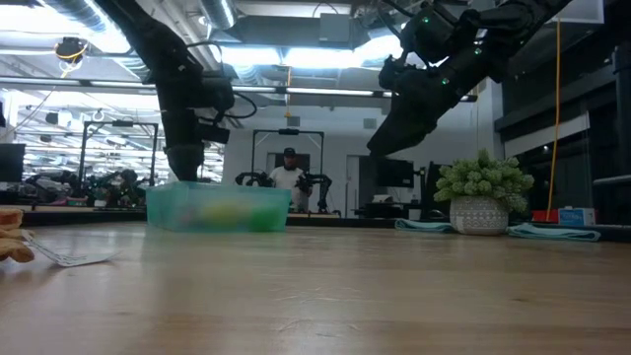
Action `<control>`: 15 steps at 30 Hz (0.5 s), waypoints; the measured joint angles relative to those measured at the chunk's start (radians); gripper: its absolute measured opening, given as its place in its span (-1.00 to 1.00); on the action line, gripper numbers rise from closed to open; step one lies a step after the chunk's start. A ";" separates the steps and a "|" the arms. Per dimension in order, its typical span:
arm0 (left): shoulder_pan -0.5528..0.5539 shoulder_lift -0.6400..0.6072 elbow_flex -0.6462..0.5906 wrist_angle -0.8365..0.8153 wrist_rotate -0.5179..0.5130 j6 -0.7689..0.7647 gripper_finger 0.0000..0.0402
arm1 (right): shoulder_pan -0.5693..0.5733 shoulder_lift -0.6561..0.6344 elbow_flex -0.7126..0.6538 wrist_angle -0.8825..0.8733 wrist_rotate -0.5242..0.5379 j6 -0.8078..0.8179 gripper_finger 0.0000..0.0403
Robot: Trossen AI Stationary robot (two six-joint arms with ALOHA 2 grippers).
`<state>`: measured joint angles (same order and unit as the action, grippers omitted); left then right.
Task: Pick and placing Produce into tupperware
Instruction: Return to Home Position
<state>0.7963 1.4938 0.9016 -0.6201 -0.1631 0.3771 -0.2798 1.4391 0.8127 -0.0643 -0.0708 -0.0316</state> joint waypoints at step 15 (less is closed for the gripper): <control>-0.064 -0.131 0.134 0.027 0.370 -0.051 -0.08 | 0.000 0.000 -0.045 0.149 0.000 -0.058 0.52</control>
<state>0.7325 1.3624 1.0359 -0.5929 0.2066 0.3265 -0.2802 1.4391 0.7678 0.0850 -0.0712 -0.0897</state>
